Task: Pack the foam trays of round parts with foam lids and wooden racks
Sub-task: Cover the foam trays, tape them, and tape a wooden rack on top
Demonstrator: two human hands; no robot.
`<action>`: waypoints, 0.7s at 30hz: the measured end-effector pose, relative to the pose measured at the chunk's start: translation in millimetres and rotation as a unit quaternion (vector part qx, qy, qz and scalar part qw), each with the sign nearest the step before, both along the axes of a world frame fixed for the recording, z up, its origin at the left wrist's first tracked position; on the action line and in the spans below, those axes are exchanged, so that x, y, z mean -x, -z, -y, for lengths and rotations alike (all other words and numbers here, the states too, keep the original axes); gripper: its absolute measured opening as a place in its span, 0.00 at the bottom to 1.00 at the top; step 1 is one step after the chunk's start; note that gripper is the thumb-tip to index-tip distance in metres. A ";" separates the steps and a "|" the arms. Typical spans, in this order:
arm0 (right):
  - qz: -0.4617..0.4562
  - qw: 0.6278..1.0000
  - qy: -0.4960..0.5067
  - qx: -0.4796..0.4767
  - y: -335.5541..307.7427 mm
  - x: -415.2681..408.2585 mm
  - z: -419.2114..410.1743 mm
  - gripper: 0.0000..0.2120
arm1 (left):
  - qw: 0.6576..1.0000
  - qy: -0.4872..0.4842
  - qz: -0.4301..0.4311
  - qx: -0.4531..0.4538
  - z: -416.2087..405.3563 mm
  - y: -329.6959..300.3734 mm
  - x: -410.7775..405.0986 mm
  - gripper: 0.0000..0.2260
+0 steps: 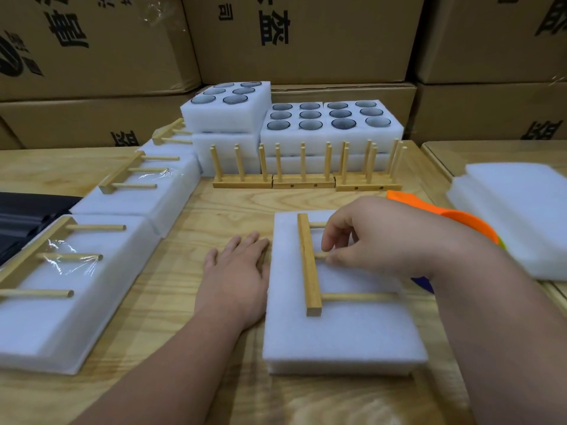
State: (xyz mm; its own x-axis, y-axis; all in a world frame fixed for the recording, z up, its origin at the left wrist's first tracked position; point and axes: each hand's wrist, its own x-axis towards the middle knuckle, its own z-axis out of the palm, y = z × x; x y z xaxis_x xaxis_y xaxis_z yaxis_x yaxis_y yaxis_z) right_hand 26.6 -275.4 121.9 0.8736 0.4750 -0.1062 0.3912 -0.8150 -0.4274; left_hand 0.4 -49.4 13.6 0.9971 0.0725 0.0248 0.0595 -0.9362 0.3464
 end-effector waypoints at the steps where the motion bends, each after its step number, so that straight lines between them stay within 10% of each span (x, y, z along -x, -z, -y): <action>1: 0.004 1.000 -0.002 -0.001 0.2 -0.6 0.2 0.02 | 1.000 0.001 0.000 0.000 0.4 0.0 -0.5 0.26; 8: 0.096 0.980 0.144 -0.095 -8.0 -16.6 37.3 0.03 | 1.000 0.003 0.003 0.006 -0.2 2.7 -0.4 0.26; 14: 0.045 0.932 0.358 0.047 -10.3 -29.3 80.9 0.22 | 1.000 0.003 0.006 0.006 -0.8 3.9 -1.9 0.26; 21: -0.091 0.929 0.297 0.200 6.2 -23.8 74.9 0.26 | 1.000 0.004 0.009 0.004 -1.1 4.6 -2.1 0.25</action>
